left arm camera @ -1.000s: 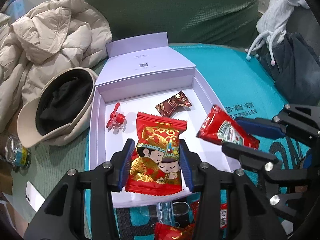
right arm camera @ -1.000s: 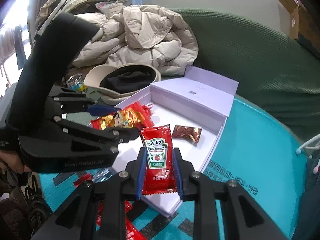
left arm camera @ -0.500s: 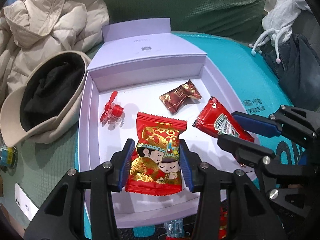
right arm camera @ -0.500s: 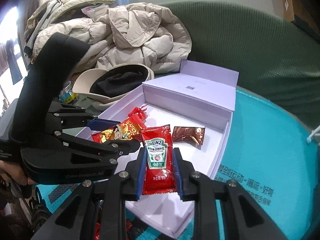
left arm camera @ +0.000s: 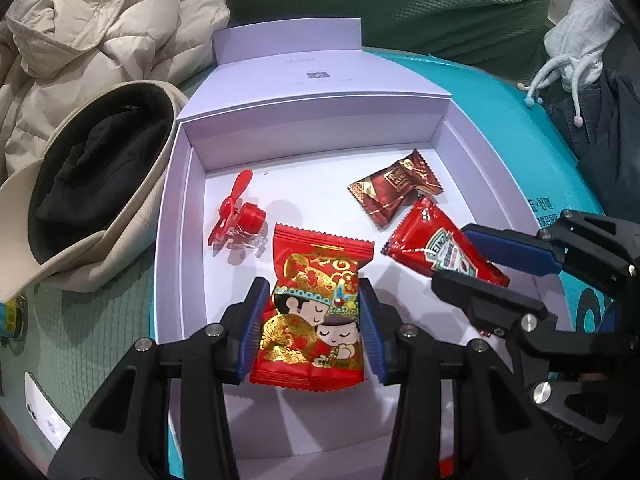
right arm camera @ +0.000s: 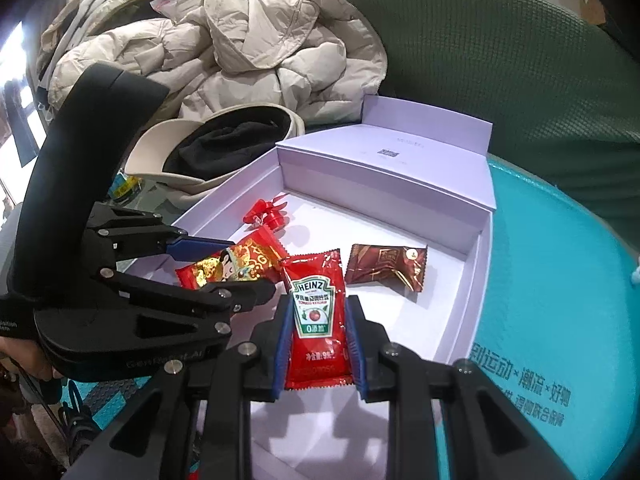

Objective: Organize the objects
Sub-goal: 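Lower into the box and open left gripper while right releases ketchup packet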

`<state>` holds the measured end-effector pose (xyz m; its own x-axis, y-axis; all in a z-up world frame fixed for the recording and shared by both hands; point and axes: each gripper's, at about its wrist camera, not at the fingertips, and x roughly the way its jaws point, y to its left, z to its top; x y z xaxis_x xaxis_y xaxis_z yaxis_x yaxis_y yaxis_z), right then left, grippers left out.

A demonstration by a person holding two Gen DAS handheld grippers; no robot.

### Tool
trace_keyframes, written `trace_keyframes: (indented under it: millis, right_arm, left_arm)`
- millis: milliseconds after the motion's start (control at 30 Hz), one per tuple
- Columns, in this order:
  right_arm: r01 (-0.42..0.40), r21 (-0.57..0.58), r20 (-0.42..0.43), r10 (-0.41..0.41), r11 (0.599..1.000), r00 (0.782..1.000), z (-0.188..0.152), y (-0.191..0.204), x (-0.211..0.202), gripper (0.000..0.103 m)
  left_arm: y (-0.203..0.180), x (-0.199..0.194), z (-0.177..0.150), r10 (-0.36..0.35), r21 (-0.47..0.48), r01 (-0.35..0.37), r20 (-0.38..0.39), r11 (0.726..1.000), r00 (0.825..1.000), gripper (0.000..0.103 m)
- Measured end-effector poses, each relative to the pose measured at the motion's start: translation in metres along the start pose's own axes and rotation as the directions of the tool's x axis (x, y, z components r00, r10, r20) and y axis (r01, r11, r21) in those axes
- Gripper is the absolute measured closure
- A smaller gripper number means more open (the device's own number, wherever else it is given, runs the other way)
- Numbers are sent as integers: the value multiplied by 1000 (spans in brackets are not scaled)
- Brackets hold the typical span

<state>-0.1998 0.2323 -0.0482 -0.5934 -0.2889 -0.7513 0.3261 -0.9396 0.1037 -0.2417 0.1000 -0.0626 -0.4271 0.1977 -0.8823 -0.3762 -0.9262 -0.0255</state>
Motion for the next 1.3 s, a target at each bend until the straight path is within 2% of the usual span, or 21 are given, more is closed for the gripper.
trace_keyframes:
  millis: [400,533,667,867,1300]
  right_arm:
    - [10,16,-45,-10,1000,999,4,0,18,77]
    - [-5,48,-84,9,999,996,5,-1,27,77]
    - [25,43,-113,-20,999,993,5,3,33,77]
    - [51,87,-177,-34,995,984,2,-2,44,76]
    - [106,67,-222,-89,992,971,1,-1,46,76]
  left_arm:
    - [4,11,13,30,18,-30,2,999,1000,61]
    - [4,14,18,42,58,-41,-11,997,999,61]
    - [10,15,21,66,72,-65,-13,995,998,61]
    - [16,14,20,47,71,-46,-19,996,999,61]
    - [12,13,13,54,70,-51,-40,996,998,60]
